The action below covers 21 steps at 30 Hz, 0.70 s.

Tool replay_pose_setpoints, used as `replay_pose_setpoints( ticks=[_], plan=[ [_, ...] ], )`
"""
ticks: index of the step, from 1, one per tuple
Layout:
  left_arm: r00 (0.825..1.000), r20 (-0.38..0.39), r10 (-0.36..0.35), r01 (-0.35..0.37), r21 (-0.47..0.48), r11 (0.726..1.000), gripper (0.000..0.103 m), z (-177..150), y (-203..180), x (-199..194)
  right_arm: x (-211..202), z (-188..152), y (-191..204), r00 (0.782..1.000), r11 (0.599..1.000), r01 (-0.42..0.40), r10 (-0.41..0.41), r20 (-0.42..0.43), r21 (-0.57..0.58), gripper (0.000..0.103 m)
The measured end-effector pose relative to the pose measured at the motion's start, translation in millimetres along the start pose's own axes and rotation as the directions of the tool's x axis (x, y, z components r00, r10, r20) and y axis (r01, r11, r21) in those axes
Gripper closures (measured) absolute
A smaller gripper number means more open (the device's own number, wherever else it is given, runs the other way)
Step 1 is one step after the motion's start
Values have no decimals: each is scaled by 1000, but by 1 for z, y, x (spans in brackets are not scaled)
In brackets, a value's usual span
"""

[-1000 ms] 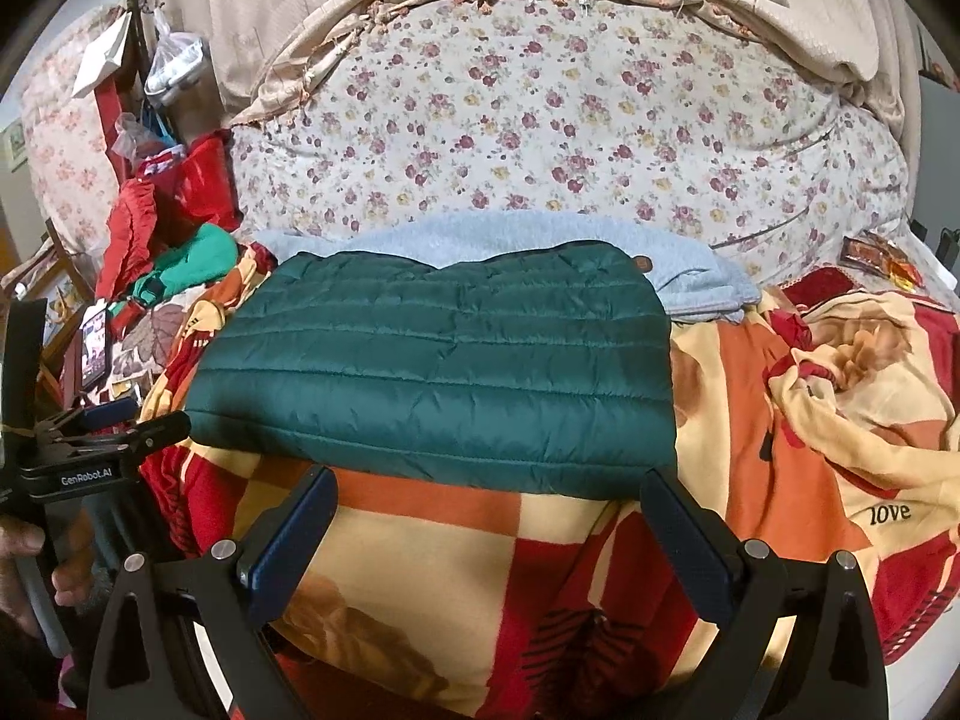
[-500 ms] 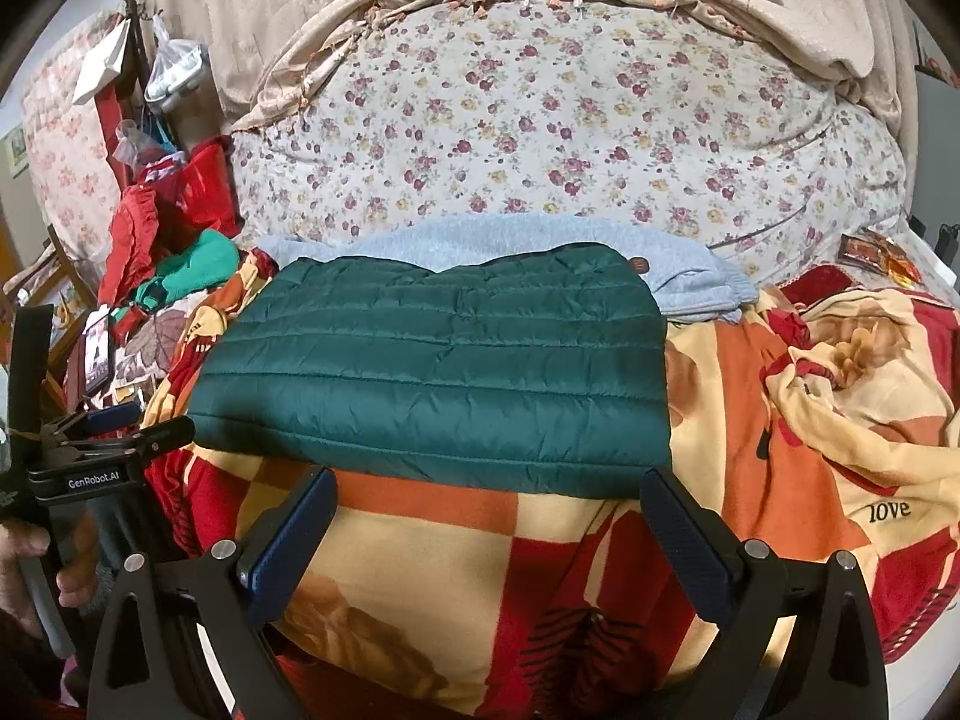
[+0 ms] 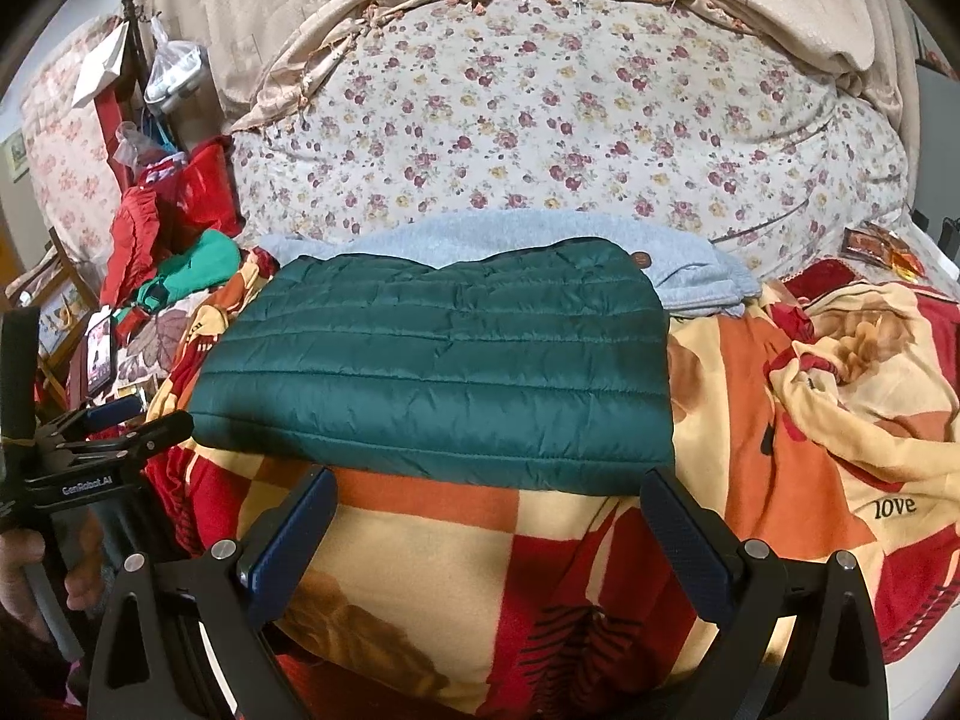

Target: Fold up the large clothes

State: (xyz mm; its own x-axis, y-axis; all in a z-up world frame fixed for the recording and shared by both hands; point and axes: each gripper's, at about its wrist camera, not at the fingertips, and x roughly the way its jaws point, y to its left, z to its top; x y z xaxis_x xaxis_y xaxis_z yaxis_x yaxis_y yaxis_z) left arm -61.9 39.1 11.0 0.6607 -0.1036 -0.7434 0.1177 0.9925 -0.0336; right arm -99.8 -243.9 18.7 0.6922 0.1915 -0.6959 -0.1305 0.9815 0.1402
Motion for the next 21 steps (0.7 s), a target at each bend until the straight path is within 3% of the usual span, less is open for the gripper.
replay_pose_setpoints(
  ticks=[21],
  plan=[
    [999, -49, 19, -20, -19, 1000, 1, -4, -1, 10, 3, -4, 2, 1000, 1000, -4, 4, -11, -6, 3]
  ],
)
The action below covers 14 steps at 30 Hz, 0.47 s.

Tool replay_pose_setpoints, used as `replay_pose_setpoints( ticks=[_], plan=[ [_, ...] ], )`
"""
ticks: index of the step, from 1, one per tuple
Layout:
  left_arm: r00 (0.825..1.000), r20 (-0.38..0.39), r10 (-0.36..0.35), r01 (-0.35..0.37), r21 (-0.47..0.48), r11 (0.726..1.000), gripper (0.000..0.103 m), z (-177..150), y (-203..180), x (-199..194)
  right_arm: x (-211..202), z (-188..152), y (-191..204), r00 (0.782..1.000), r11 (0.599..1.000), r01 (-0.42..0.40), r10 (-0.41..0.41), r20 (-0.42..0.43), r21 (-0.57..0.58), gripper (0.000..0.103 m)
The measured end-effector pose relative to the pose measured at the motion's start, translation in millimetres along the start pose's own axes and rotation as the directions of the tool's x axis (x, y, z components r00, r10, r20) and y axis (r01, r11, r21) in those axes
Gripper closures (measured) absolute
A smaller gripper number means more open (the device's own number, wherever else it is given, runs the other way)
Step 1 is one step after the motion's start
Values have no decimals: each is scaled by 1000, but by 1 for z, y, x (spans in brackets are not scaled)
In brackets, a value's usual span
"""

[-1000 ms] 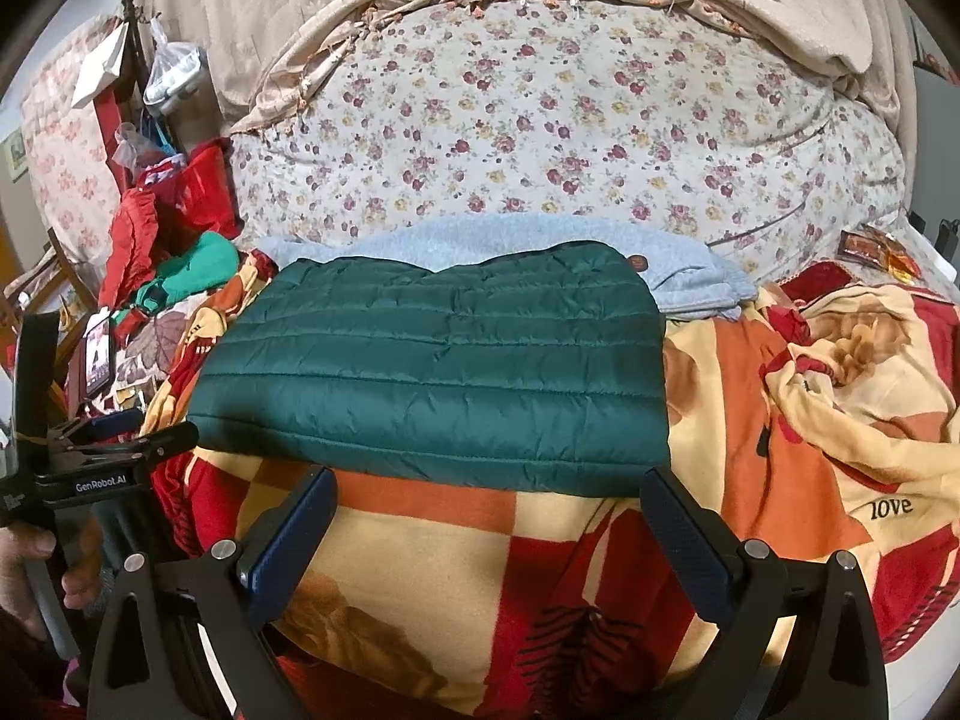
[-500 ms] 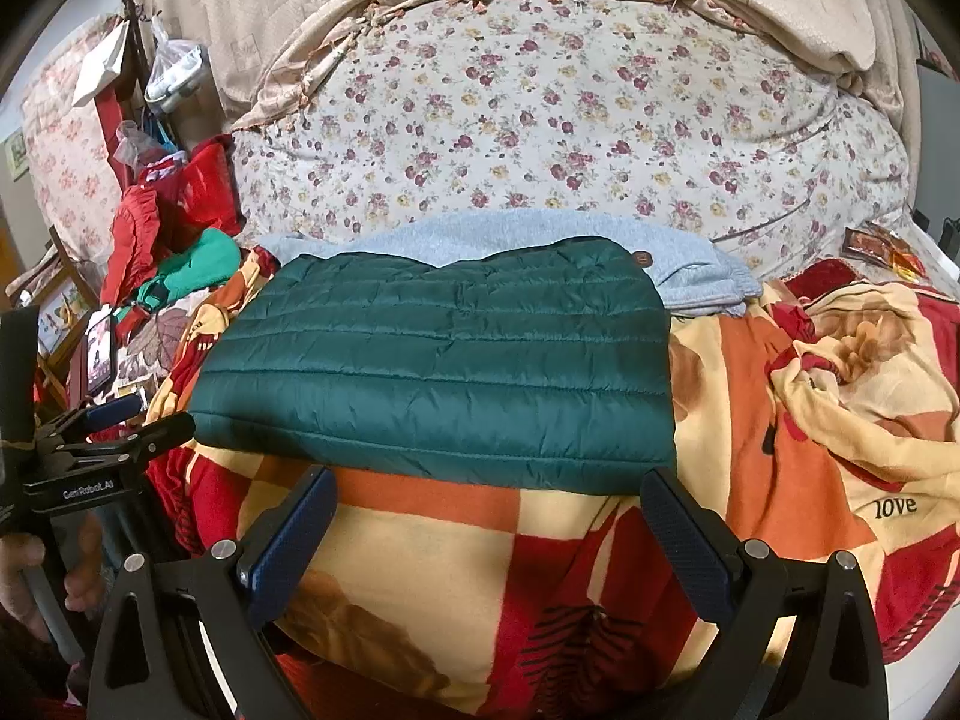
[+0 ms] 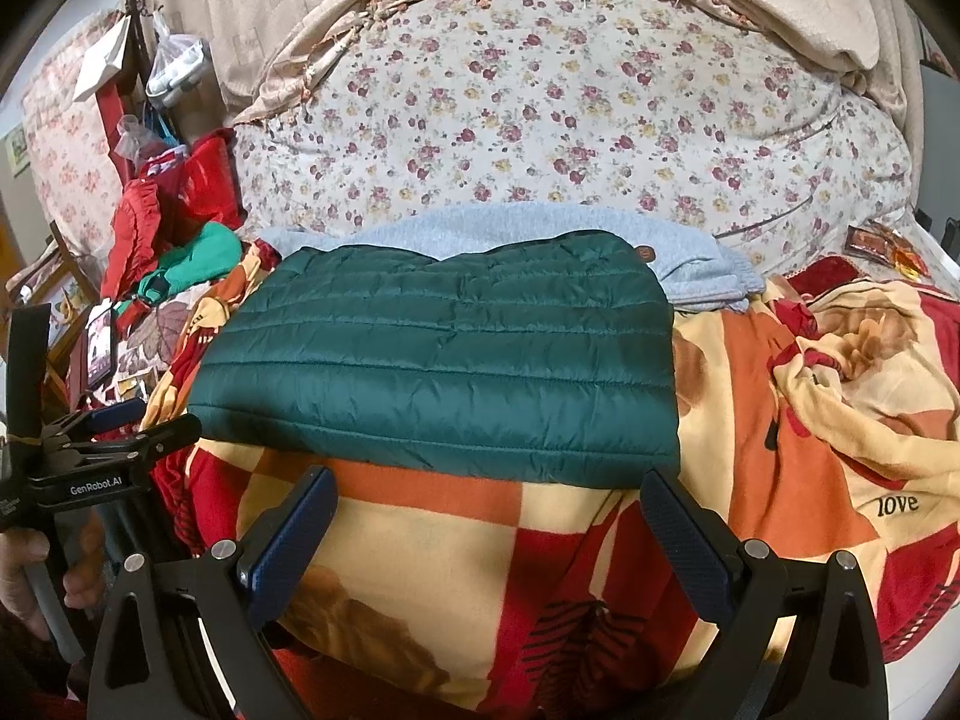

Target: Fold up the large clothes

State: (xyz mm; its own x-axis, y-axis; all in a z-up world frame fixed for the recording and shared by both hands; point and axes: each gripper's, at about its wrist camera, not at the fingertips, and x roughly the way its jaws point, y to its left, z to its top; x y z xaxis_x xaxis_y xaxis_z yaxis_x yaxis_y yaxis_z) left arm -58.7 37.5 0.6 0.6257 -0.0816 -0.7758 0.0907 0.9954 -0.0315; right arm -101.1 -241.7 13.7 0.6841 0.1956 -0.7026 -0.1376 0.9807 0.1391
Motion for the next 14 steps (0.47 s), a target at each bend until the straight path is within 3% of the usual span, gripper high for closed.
replay_pose_setpoints(
  ticks=[8, 14],
  plan=[
    [1000, -2, -3, 3, 8, 1000, 1, -2, -2, 1, 0, 0, 2, 1000, 1000, 1, -1, 1, 1, 3],
    [998, 64, -6, 5, 7, 1000, 1, -3, 2, -8, 0, 0, 2, 1000, 1000, 2, -2, -3, 2, 3]
  ],
)
